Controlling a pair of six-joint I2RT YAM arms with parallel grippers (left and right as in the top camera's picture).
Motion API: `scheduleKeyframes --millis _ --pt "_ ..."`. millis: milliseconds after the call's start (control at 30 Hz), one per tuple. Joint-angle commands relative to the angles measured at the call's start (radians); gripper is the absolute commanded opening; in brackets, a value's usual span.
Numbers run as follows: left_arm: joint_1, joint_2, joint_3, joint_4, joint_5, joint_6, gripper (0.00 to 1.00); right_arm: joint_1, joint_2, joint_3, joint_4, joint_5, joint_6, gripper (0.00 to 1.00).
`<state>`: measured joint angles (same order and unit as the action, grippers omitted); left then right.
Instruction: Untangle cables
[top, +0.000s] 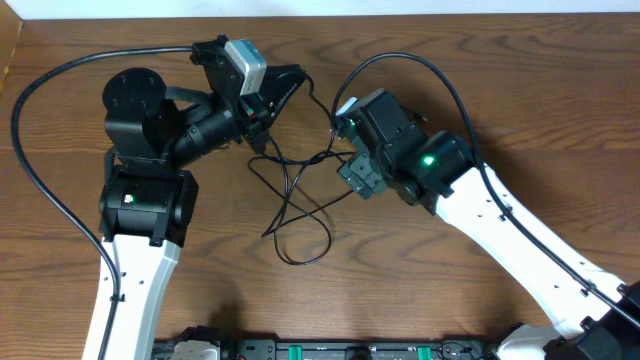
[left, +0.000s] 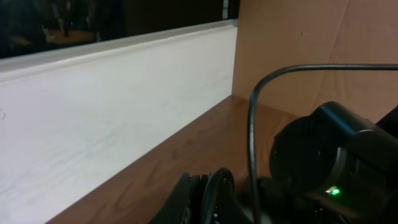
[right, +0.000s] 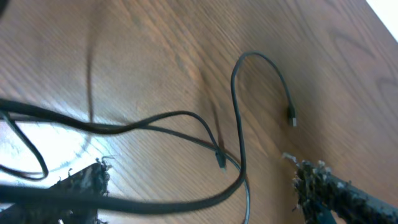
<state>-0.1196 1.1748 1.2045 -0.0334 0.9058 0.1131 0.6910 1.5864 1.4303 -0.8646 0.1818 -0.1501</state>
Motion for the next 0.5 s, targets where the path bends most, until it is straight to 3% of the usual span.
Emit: scheduleKeyframes --millis 0,67,100,133,200,233,467 --pt "0.003 0.000 0.003 -0.011 -0.008 0.016 0.08 -0.004 0.023 0.000 0.024 -0.014 -0.008 0.90" --pt "0.003 0.000 0.004 -0.017 -0.002 0.016 0.08 -0.010 0.026 0.000 0.044 -0.041 -0.008 0.86" --pt "0.003 0.000 0.003 -0.017 -0.002 0.016 0.07 -0.014 0.026 0.000 0.058 -0.060 -0.008 0.78" --pt "0.003 0.000 0.003 -0.015 -0.002 0.016 0.07 -0.020 0.026 0.000 0.072 -0.069 -0.001 0.64" --pt "0.003 0.000 0.004 -0.010 -0.002 0.016 0.07 -0.030 0.026 0.000 0.092 -0.069 0.021 0.11" --pt "0.003 0.000 0.004 -0.010 -0.002 0.016 0.08 -0.037 0.026 0.000 0.099 -0.069 0.024 0.01" --pt "0.003 0.000 0.004 -0.011 -0.002 0.016 0.07 -0.084 0.008 0.003 0.088 -0.008 0.095 0.01"
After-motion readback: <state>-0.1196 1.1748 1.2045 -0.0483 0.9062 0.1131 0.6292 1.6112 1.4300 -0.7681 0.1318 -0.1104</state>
